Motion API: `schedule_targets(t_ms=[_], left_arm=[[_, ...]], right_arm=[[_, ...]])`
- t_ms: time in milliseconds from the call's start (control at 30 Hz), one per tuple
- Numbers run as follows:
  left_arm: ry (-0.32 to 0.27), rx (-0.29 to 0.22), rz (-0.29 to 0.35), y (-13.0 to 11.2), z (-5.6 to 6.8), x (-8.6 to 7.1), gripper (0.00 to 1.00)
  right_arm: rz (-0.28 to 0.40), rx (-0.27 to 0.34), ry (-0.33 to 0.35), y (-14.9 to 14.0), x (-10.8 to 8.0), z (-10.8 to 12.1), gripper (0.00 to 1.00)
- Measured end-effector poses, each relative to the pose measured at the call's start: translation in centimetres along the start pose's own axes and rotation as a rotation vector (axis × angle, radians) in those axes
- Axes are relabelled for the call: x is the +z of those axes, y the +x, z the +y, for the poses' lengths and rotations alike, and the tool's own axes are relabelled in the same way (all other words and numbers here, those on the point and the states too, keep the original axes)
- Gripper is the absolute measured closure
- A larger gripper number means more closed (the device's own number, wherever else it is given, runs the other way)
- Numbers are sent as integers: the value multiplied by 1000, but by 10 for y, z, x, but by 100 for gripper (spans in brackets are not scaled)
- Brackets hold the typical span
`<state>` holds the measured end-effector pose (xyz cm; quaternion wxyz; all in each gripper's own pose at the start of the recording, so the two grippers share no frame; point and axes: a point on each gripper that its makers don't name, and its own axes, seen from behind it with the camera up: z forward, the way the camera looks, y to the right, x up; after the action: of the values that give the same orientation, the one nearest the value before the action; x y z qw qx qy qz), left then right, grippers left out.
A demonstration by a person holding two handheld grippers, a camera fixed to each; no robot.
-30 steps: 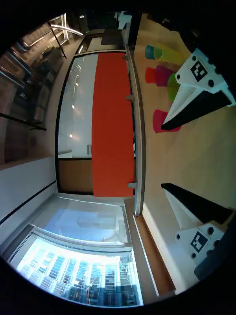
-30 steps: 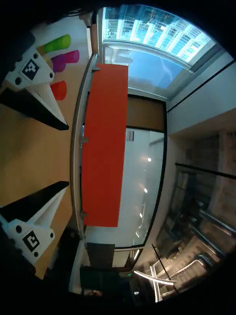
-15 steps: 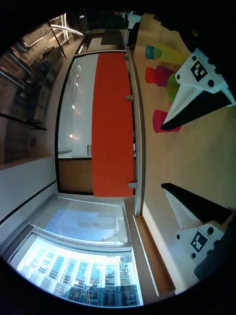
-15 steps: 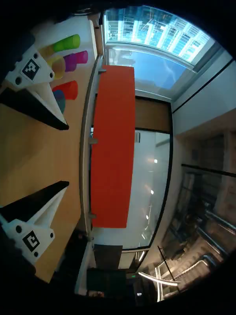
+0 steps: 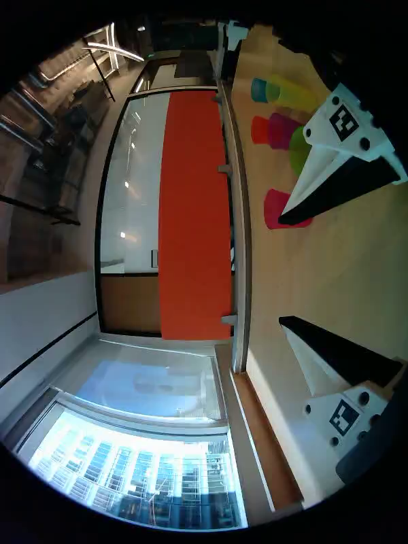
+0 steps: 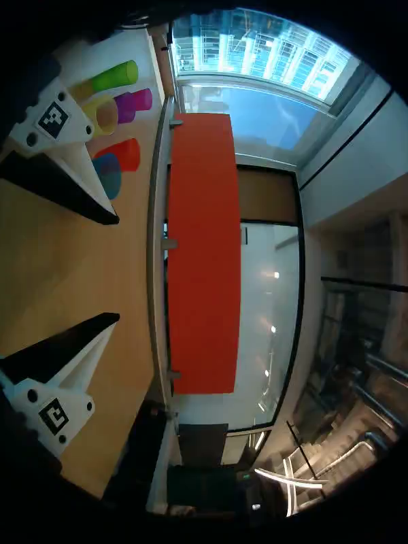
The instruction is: Pour water
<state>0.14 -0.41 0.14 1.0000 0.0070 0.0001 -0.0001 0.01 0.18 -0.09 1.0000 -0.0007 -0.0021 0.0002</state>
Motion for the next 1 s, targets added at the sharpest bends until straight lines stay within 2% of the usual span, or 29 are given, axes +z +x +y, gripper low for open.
schedule_targets(t_ms=[1000], left_arm=[[0, 0, 0, 0, 1, 0, 0]], right_arm=[[4, 0, 3, 2, 0, -3, 0]])
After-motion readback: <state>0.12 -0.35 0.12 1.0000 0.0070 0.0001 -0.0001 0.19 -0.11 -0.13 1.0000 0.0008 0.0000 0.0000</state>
